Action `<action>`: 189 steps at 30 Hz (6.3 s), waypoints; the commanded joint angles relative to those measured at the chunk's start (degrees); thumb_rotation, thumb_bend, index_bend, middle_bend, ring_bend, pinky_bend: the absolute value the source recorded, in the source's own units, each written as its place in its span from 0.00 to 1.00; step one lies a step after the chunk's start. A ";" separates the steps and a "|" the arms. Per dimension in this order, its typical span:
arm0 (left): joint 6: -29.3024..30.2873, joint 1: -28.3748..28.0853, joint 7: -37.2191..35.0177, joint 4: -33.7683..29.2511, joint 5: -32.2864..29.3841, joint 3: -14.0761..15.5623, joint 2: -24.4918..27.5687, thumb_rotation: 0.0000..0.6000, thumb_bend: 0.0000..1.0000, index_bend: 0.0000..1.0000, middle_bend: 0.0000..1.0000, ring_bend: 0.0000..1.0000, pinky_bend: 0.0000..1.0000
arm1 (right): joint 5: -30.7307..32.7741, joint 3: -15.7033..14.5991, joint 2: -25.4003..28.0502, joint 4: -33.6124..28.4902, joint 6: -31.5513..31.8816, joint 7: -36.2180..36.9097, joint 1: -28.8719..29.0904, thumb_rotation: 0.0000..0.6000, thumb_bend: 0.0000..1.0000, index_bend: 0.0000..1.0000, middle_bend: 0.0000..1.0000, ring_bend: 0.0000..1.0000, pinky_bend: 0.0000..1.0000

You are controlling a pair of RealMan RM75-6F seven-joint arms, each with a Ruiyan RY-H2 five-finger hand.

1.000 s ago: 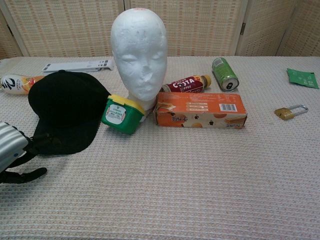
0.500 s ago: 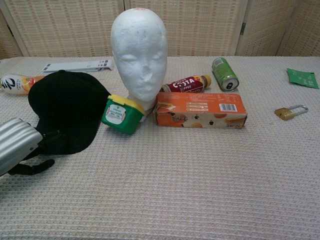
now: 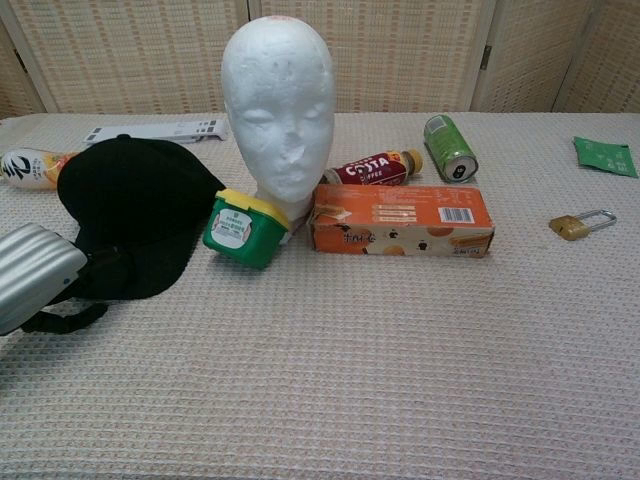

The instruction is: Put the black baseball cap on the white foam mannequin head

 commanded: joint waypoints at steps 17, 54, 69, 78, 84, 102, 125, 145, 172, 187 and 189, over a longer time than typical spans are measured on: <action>-2.04 -1.71 -0.33 0.32 -2.18 -0.96 -0.66 1.00 0.36 0.43 1.00 1.00 1.00 | -0.58 -0.69 1.12 -1.25 0.02 -0.08 -0.29 1.00 0.03 0.00 0.00 0.00 0.00; -3.31 -10.22 -2.95 0.49 -11.11 -8.70 -0.86 1.00 0.46 0.68 1.00 1.00 1.00 | -0.49 -1.58 2.99 -2.70 -1.79 0.73 0.13 1.00 0.03 0.00 0.00 0.00 0.00; 7.59 -14.91 -6.71 -0.65 -15.36 -13.40 3.24 1.00 0.48 0.73 1.00 1.00 1.00 | -1.76 -2.73 3.92 -3.41 -3.00 1.57 0.44 1.00 0.03 0.00 0.00 0.00 0.00; 11.63 -21.97 -5.77 -1.96 -17.29 -16.07 6.38 1.00 0.51 0.73 1.00 1.00 1.00 | -2.11 -2.92 4.76 -4.00 -3.23 2.62 0.50 1.00 0.03 0.00 0.00 0.00 0.00; 14.93 -26.72 -4.17 -3.30 -17.37 -16.87 8.36 1.00 0.52 0.73 1.00 1.00 1.00 | -1.61 -2.46 5.27 -4.13 -3.00 3.53 0.46 1.00 0.03 0.00 0.00 0.00 0.00; 14.40 -46.49 4.27 -9.91 -19.38 -22.49 12.28 1.00 0.52 0.73 1.00 1.00 1.00 | 2.38 -0.71 6.23 -3.94 -4.26 4.48 1.03 1.00 0.03 0.00 0.00 0.00 0.00; 10.01 -37.42 3.54 -7.00 -15.86 -16.61 4.79 1.00 0.53 0.73 1.00 1.00 1.00 | -1.67 -1.59 7.98 -5.05 -1.11 6.91 -0.26 1.00 0.03 0.00 0.00 0.00 0.00; 15.46 -26.97 -2.68 -6.53 -12.36 -12.06 3.06 1.00 0.53 0.73 1.00 1.00 1.00 | -2.82 -1.90 7.71 -5.37 -0.29 6.55 -0.71 1.00 0.03 0.00 0.00 0.00 0.00; 25.12 -19.36 -2.51 -10.49 -7.85 -8.44 3.79 1.00 0.50 0.68 1.00 1.00 1.00 | -7.00 -3.40 8.58 -6.26 1.31 7.80 -1.73 1.00 0.03 0.00 0.00 0.00 0.00; 17.55 -5.83 5.58 -37.17 -10.01 -5.44 20.69 1.00 0.10 0.02 0.80 0.76 0.89 | -6.71 -3.13 8.64 -6.30 1.41 7.50 -2.00 1.00 0.03 0.00 0.00 0.00 0.00; 14.72 -2.41 7.80 -45.07 -11.28 -3.65 26.01 1.00 0.09 0.05 0.66 0.58 0.74 | -6.41 -3.06 8.45 -6.25 1.16 7.09 -1.94 1.00 0.03 0.00 0.00 0.00 0.00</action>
